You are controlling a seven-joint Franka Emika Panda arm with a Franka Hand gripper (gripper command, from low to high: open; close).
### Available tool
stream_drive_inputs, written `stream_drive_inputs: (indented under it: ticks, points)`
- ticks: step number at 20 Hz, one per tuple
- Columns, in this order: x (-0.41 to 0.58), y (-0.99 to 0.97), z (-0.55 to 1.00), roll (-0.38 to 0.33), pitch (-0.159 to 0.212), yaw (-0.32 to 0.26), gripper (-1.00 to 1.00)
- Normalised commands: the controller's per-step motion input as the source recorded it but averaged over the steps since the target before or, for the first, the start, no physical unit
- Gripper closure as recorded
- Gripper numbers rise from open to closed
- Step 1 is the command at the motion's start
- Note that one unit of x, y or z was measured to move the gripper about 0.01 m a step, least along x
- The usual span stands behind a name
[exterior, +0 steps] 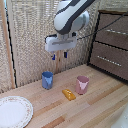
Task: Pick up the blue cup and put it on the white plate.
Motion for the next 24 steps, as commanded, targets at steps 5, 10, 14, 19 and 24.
stream_drive_inputs:
  ticks: [5,10,14,19,24]
  points:
    - [0.505,0.02,-0.24,-0.046,0.139,0.035,-1.00]
    - [0.306,0.07,-0.27,-0.068,0.168,0.004,-1.00]
    - [0.263,0.12,-0.26,-0.070,0.036,0.000,-1.00]
    - [0.285,0.11,-0.35,-0.069,-0.002,0.003,-1.00]
    - [0.192,0.02,-0.36,-0.052,0.030,0.017,1.00]
